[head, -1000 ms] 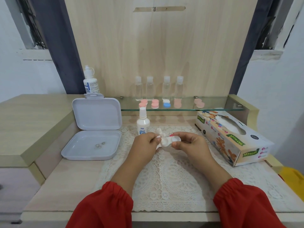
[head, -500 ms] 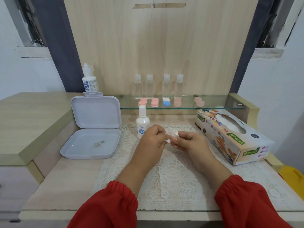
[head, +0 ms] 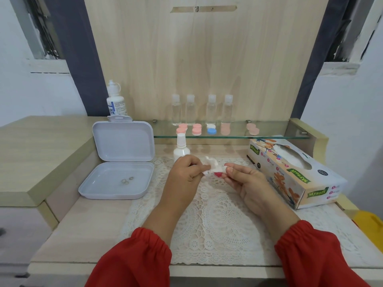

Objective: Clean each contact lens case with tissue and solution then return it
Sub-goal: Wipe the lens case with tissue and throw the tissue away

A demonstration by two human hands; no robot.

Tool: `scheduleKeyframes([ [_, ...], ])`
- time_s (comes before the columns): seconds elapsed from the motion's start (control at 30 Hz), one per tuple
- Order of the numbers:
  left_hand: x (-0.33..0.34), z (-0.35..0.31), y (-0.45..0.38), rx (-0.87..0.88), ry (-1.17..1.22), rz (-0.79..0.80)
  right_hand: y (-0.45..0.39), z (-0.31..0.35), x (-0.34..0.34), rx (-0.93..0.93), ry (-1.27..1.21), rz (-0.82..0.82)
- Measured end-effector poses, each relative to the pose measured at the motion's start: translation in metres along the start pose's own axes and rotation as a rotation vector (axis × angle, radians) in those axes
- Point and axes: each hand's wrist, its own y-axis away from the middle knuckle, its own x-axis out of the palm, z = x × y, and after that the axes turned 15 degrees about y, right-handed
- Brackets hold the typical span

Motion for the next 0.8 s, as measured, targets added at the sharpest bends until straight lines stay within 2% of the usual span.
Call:
scheduleKeyframes([
  [0.17,0.003,-0.01,-0.003,-0.364,0.283,-0.045,0.002,0.001,0.001,-0.025,0.061,0.013],
  [0.5,-0.002,-0.018,-0.008,-0.675,0.517,-0.013,0.005,-0.001,0.003,-0.06,0.217,0.081],
  [0.7,-0.001,-0.017,-0.007,-0.671,0.516,0.087,0.008,-0.004,0.006,-0.036,0.223,0.122],
  [0.8,0.0,-0.018,-0.005,-0.563,0.456,0.129,0.006,-0.006,0.006,-0.011,0.192,0.116],
])
